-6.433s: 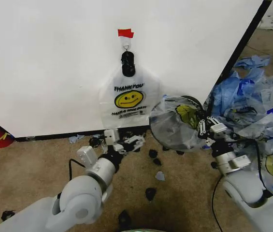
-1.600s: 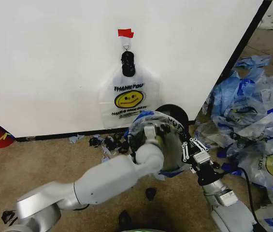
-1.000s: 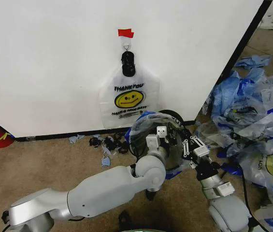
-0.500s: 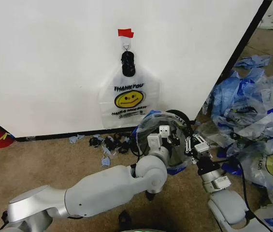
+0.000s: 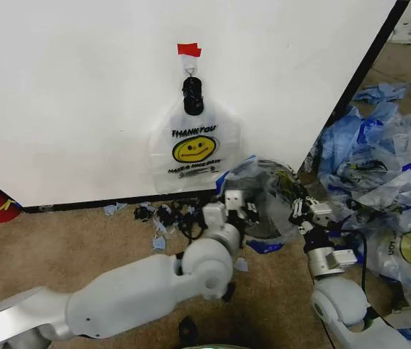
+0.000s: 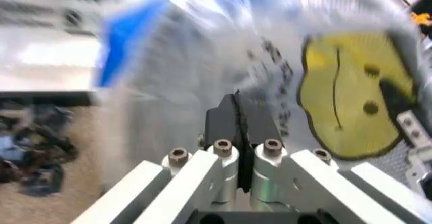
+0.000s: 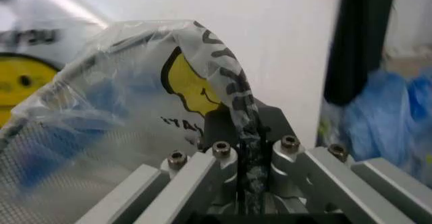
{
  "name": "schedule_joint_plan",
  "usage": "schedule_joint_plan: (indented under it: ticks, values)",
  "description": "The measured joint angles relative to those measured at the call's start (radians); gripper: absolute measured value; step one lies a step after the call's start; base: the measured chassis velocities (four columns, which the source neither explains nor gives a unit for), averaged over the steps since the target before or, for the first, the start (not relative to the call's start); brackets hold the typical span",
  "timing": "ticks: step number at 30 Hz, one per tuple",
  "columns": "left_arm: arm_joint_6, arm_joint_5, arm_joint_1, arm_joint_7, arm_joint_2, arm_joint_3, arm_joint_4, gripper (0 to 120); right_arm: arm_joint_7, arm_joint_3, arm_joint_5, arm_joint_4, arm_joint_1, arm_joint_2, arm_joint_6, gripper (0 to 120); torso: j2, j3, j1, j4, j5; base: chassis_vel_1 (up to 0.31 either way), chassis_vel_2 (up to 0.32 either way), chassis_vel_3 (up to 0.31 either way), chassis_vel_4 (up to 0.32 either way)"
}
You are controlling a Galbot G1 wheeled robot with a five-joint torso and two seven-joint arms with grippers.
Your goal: Pick up the garbage bag from the wall and place it over the trash bin.
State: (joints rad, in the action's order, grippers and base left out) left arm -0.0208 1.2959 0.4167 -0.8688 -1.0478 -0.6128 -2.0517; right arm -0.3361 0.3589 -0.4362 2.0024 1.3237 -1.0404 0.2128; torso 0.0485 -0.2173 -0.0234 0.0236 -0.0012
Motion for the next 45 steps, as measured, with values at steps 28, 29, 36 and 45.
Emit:
schedule_joint_plan:
  ticks: [28,29,36,45]
  values:
    - [0.064,0.026,0.505,0.166,0.364,0.499,-0.386,0,-0.145,0.0,-0.571,0.213,0.022,-0.114,-0.007,0,0.0,0.0,0.0,0.0001,0.0002,0.0,0.0,0.0,0.0]
    - [0.07,0.024,0.527,0.185,0.361,0.51,-0.389,0,-0.141,-0.002,-0.575,0.213,0.022,-0.118,-0.005,0,0.0,0.0,0.0,0.0003,0.0003,0.0,0.0,0.0,0.0]
    - [0.127,-0.051,0.774,0.37,0.309,0.578,-0.397,6,-0.121,-0.003,-0.588,0.213,0.018,-0.16,-0.002,0,0.0,0.0,0.0,-0.0003,0.0,0.0,0.0,0.0,0.0]
    - [0.186,-0.147,0.935,0.634,0.223,0.584,-0.35,41,-0.113,0.019,-0.655,0.265,0.018,-0.171,-0.016,0,0.0,0.0,0.0,0.0001,0.0001,0.0,0.0,0.0,0.0]
